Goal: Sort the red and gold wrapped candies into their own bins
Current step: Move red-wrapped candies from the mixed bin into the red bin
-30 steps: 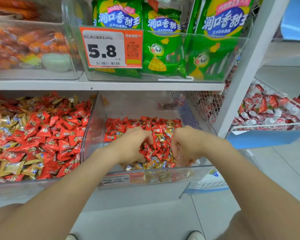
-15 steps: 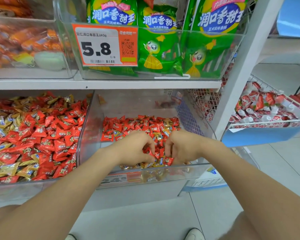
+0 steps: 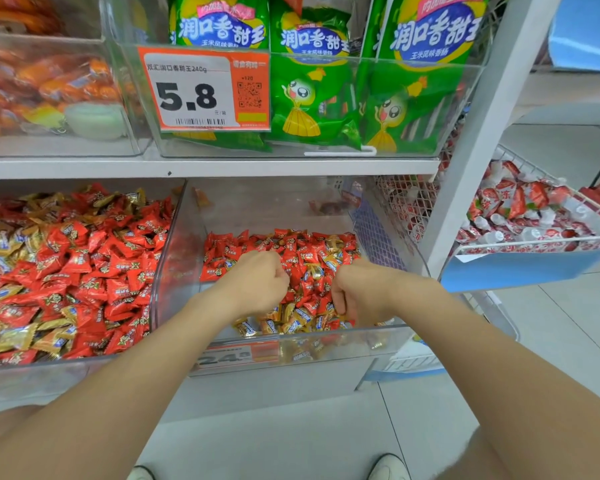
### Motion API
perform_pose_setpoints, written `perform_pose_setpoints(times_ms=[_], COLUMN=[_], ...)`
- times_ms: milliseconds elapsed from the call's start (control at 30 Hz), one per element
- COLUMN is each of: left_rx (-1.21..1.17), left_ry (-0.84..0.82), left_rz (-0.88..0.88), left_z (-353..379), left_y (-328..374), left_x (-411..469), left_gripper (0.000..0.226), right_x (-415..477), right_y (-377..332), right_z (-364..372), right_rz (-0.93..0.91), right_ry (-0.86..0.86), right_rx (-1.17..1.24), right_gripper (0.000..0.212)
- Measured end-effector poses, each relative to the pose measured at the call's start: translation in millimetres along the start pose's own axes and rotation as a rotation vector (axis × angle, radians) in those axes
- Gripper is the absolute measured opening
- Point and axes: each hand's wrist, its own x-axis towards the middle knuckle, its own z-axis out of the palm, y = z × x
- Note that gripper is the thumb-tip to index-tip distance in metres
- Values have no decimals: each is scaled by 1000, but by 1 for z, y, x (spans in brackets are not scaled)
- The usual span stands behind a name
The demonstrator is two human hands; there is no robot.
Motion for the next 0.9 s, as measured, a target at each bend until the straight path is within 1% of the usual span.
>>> perform_pose_setpoints(times_ms=[67, 167, 233, 333, 367, 433, 467, 500, 533, 567, 600, 633, 733, 800, 900], left_rx=[38, 104, 111, 91, 83, 73, 75, 91, 115, 137, 153, 157, 150, 124, 71], left_ry=[-10, -45, -56, -47, -54, -96, -139, -189, -239, -283, -306, -314, -285, -277, -244], left_rz=[8, 23, 28, 10, 1, -7, -10, -15, -22, -32, -34, -30, -26, -39, -59], left_z=[-1, -2, -2, 1, 3, 6, 7, 8, 8, 8, 9, 10, 14, 15, 12], left_y=[-6, -10, -7, -5, -6, -10, -12, -13, -14, -14, -14, -13, -13, -14, -16], left_x=[1, 0, -1, 0, 1, 3, 4, 5, 6, 6, 7, 7, 10, 11, 13], left_gripper=[26, 42, 46, 39, 37, 29, 25, 32, 47, 60, 66, 67, 51, 44, 27], right_x=[1, -4, -8, -7, -6, -4, -3, -1, 1, 4, 7, 11, 22, 28, 33], right_y=[1, 0, -2, -4, -3, -2, -1, 1, 3, 5, 5, 6, 4, 0, -7], right_z=[-1, -5, -8, -7, -6, -5, -4, -2, 0, 3, 5, 7, 12, 16, 18], right_rz=[-8, -31, -45, -77, -77, -69, -67, -68, -74, -77, -85, -91, -138, -170, -154], right_ry=[22, 150, 202, 226, 226, 208, 192, 173, 160, 153, 156, 164, 188, 182, 186], right_rx=[15, 90, 187, 307, 313, 307, 276, 223, 176, 151, 153, 167, 169, 139, 94], right_gripper=[29, 26, 22, 38, 38, 29, 30, 43, 58, 68, 73, 73, 67, 59, 47])
